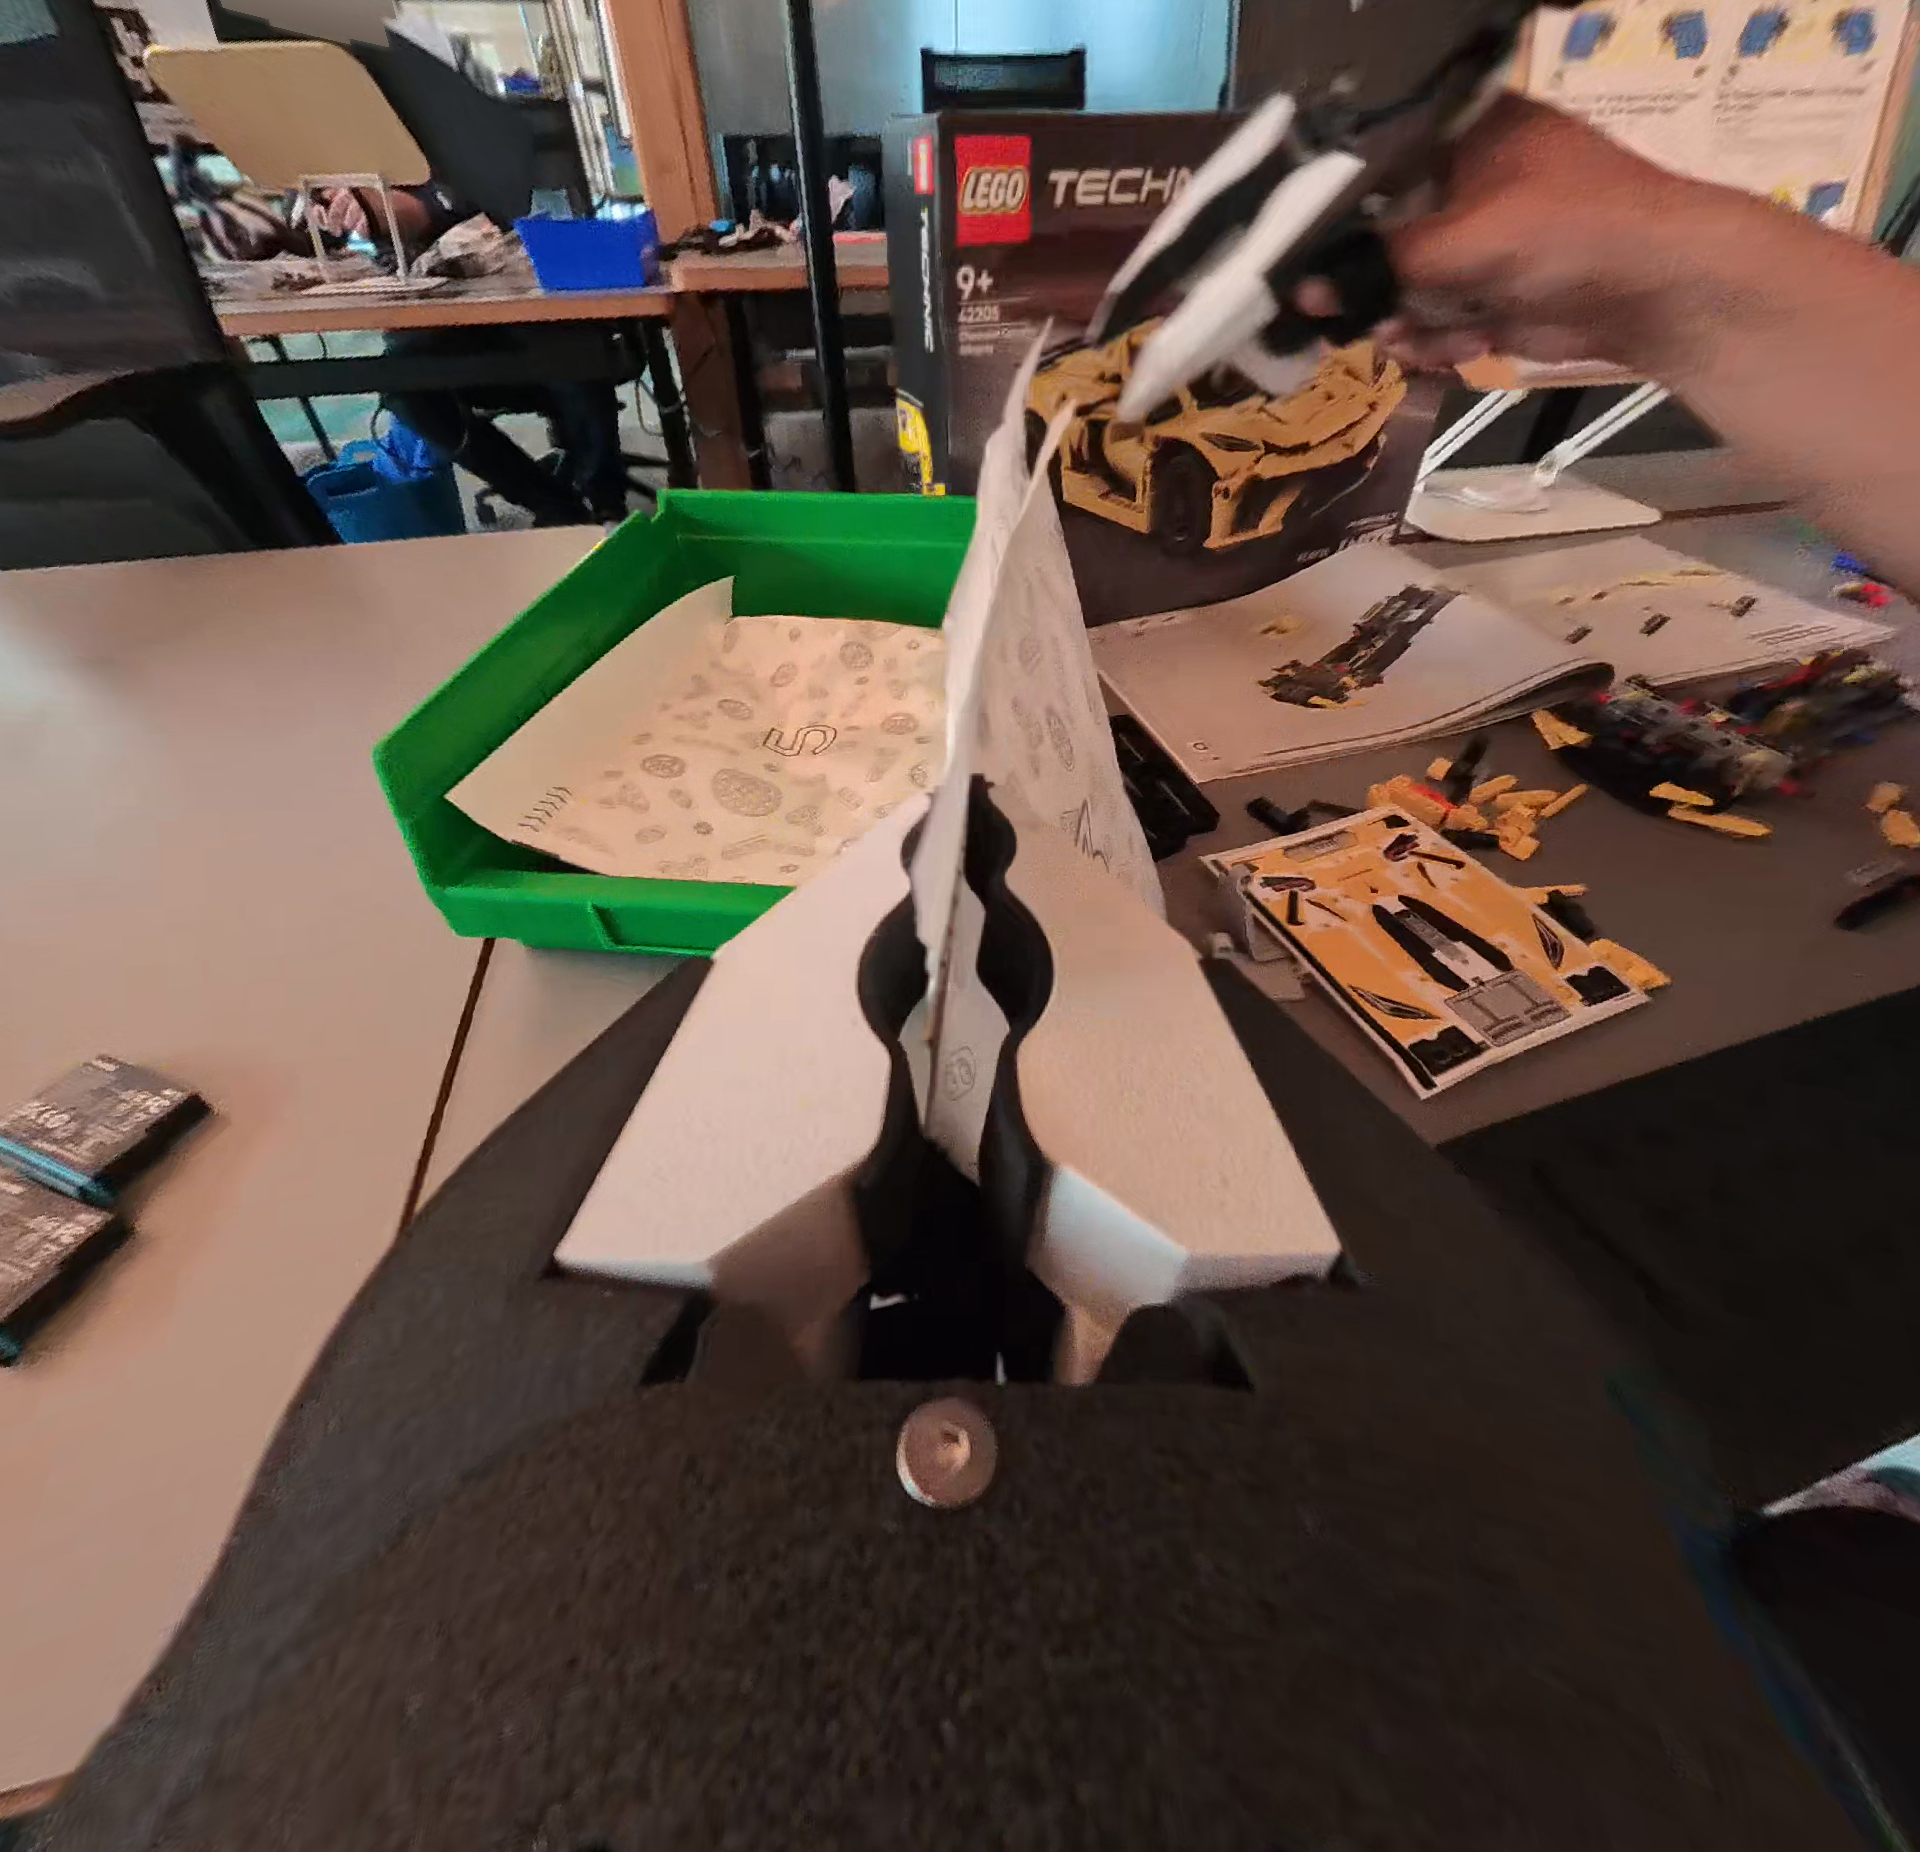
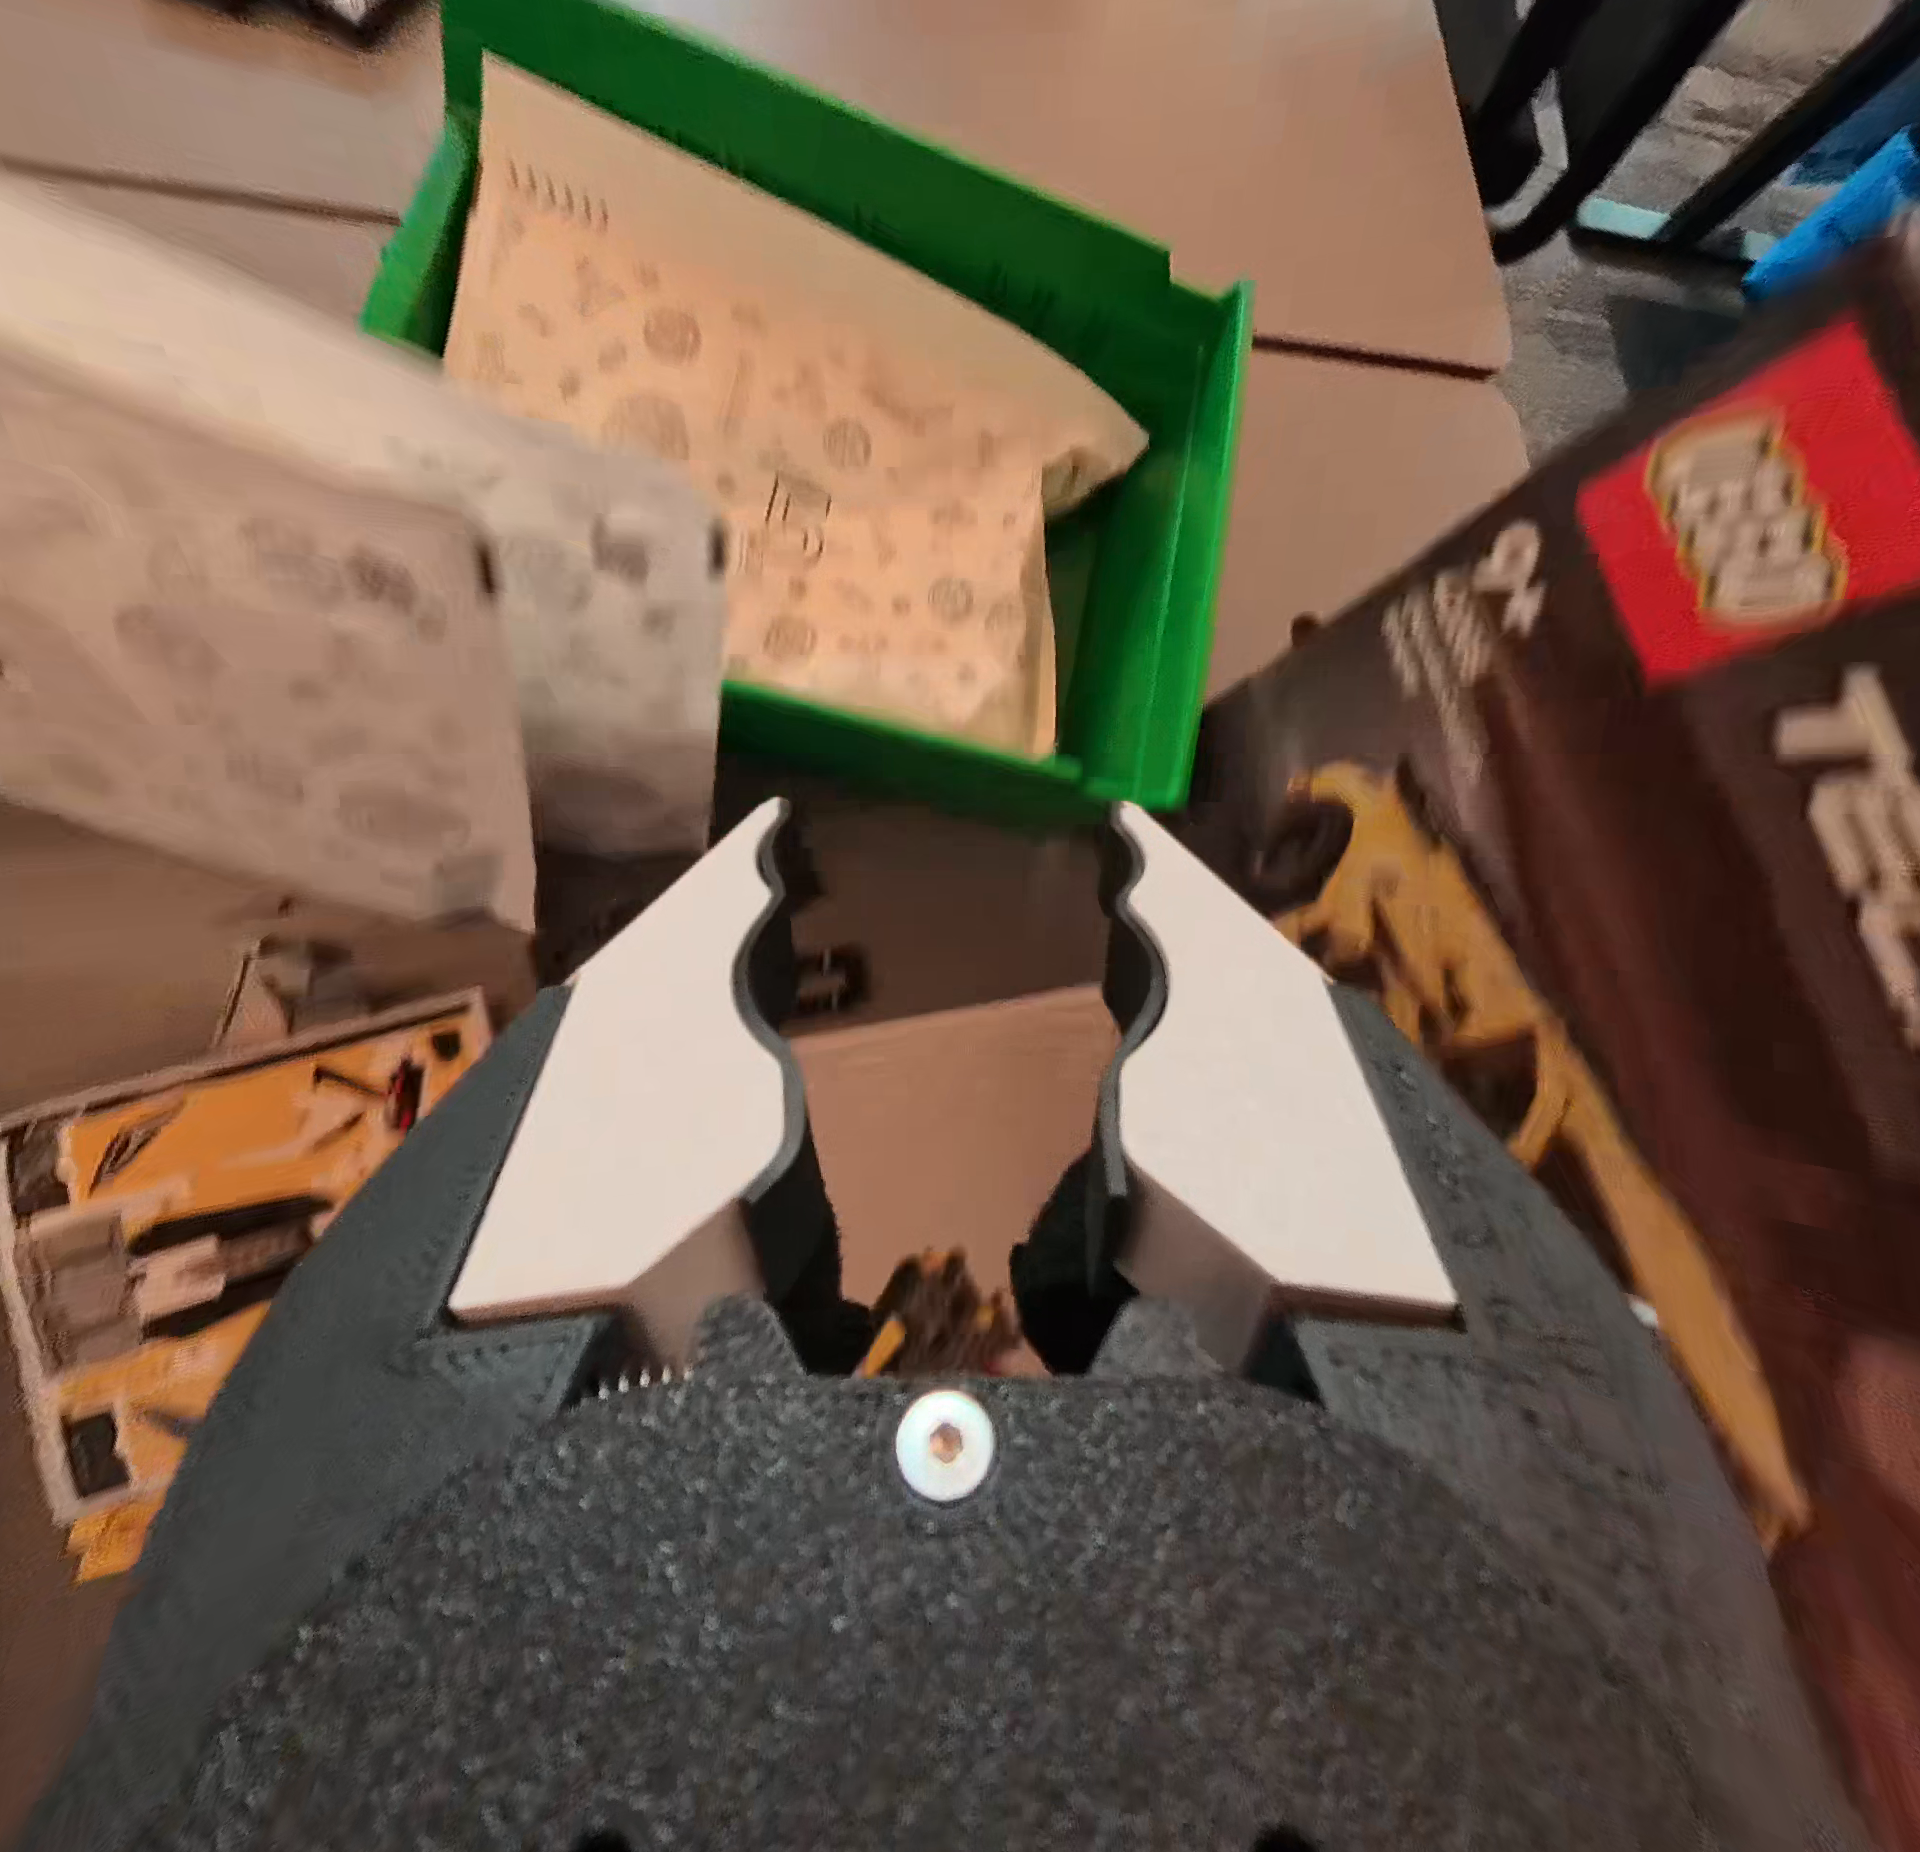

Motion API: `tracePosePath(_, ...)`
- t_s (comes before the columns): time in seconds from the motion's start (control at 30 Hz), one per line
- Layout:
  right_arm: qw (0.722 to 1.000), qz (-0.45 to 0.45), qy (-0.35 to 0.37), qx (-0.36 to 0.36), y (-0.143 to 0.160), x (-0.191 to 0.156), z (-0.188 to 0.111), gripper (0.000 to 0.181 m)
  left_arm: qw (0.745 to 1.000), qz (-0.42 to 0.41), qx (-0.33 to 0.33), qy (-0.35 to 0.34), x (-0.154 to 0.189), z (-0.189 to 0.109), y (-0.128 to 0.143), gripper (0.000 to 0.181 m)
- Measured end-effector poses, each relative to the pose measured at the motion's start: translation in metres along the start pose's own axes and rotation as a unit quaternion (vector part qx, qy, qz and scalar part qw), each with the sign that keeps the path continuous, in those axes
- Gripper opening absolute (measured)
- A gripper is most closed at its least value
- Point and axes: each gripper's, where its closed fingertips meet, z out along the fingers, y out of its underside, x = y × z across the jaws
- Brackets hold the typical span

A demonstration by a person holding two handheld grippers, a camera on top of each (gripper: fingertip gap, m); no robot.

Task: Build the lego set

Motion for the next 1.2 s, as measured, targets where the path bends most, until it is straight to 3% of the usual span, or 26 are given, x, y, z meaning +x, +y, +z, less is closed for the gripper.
tracePosePath(0.03,1.000,0.004,0.005,-0.004,0.016,-0.008,-0.012,0.057,1.000,0.004,-0.002,-0.004,0.003,0.001,-0.007,0.000)
tracePosePath(0.13,0.999,0.035,-0.005,-0.001,0.059,-0.038,-0.051,0.054,1.000,0.011,0.003,-0.015,0.016,0.003,-0.048,0.000)
tracePosePath(0.3,0.989,0.127,-0.070,0.040,0.106,-0.109,-0.106,0.053,0.994,0.028,-0.083,-0.061,0.027,0.016,-0.117,0.000)
tracePosePath(0.5,0.968,0.200,-0.130,0.082,0.152,-0.183,-0.136,0.052,0.995,0.002,-0.047,-0.093,0.008,0.023,-0.222,0.000)
tracePosePath(0.6,0.960,0.219,-0.147,0.089,0.168,-0.202,-0.146,0.052,0.995,-0.031,-0.026,-0.095,-0.011,0.038,-0.249,0.000)
tracePosePath(0.73,0.961,0.222,-0.132,0.102,0.184,-0.205,-0.165,0.052,0.993,-0.082,-0.026,-0.083,-0.033,0.075,-0.239,0.000)
tracePosePath(0.87,0.965,0.220,-0.098,0.099,0.201,-0.197,-0.180,0.052,0.983,-0.174,-0.056,-0.034,-0.051,0.134,-0.188,0.000)
tracePosePath(0.97,0.967,0.222,-0.081,0.090,0.212,-0.193,-0.186,0.052,0.979,-0.181,-0.081,-0.037,-0.057,0.157,-0.163,0.000)
tracePosePath(1.2,0.972,0.219,-0.058,0.070,0.220,-0.192,-0.180,0.053,0.968,-0.248,-0.026,0.015,-0.046,0.166,-0.180,0.000)
